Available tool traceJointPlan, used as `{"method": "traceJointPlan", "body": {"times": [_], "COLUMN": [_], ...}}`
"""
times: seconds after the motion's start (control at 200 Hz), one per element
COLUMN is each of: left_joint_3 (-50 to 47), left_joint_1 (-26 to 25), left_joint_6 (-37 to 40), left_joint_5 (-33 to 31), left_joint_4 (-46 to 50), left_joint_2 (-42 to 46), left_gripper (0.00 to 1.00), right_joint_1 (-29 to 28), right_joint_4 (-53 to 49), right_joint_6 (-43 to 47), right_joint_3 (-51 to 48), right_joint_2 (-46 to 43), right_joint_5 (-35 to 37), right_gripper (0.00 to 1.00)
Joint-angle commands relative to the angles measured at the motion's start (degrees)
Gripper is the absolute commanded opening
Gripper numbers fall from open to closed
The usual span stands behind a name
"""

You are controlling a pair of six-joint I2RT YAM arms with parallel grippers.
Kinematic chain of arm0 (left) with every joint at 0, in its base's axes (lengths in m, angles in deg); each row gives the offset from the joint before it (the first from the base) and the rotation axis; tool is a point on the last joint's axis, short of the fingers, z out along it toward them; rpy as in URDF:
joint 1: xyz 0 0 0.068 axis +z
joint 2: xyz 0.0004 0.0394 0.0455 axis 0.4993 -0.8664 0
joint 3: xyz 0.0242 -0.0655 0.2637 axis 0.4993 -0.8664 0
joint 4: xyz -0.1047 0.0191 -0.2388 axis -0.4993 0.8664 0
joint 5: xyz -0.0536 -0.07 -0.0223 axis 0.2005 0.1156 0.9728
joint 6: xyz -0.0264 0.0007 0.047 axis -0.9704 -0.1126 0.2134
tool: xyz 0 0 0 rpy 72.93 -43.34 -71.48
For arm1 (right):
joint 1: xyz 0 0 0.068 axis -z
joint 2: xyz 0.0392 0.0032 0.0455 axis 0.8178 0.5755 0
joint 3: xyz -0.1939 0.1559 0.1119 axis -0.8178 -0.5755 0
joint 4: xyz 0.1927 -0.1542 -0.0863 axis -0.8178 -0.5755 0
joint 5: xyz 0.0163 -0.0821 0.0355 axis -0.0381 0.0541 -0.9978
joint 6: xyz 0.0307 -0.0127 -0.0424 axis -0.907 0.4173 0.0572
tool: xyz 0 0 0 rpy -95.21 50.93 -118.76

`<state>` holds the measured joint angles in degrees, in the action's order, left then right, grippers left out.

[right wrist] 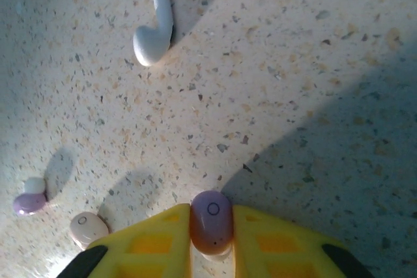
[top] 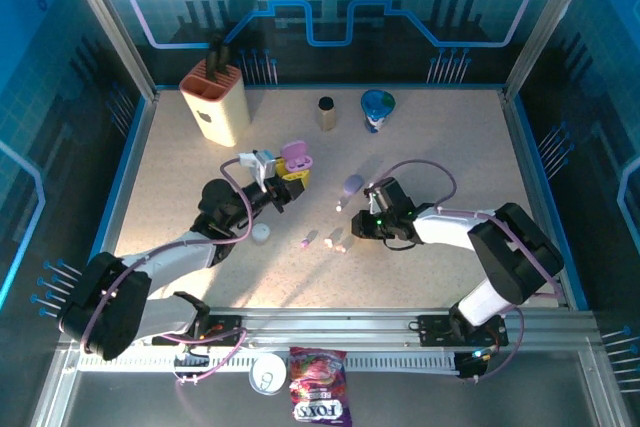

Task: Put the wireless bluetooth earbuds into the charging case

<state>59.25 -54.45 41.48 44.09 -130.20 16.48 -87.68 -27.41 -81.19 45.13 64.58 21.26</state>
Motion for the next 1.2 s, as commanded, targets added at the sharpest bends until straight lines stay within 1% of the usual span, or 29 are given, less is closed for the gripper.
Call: {"method": "traceJointPlan", "body": {"times": [0.0,0.1,0.28,0.45,0.55,0.71,0.855,1.02,1.126,1.196], "left_joint_3": [0.85,0.96,0.78,0.77,0.97,1.26,1.33,2.07,2.89,3.25], "left_joint_1": [0.26,0.23,0.32,0.29,0.26,0.31,0.25,0.28,0.25,0.26], "left_joint_6": [-0.83,-1.11,-1.3,-1.27,-1.32,-1.92,-2.23,-2.2,-2.7,-3.27], "left_joint_5": [1.7,1.88,1.96,1.97,2.14,2.62,2.66,2.82,3.45,3.8], "left_joint_4": [-2.96,-2.96,-2.55,-1.87,-1.96,-2.52,-2.44,-2.26,-2.65,-3.11], "left_joint_2": [-0.69,-0.74,-0.39,0.05,-0.3,-0.83,-0.84,-1.43,-2.35,-2.97], "left_gripper": [0.28,0.28,0.28,0.28,0.28,0.28,0.28,0.28,0.28,0.28], "right_joint_1": [1.26,2.27,3.94,4.79,5.34,6.23,6.28,6.13,5.97,5.93], "right_joint_4": [2.03,2.75,3.45,0.54,-0.61,-1.44,-0.41,4.18,4.87,4.73], "right_joint_6": [-2.91,-2.64,-2.56,-0.28,2.34,5.98,6.12,4.35,4.77,5.09], "right_joint_3": [-1.21,-1.2,-1.12,-0.79,0.15,2.59,2.59,-0.74,-1.8,-1.93], "right_joint_2": [0.41,0.84,1.0,-1.1,-0.88,2.42,4.7,4.43,3.72,3.67], "right_joint_5": [0.01,-1.26,-3.53,-2.2,-2.41,-6.62,-9.74,-13.57,-14.07,-14.23], "right_gripper": [0.21,0.26,0.31,0.4,0.43,0.43,0.42,0.36,0.33,0.33]}}
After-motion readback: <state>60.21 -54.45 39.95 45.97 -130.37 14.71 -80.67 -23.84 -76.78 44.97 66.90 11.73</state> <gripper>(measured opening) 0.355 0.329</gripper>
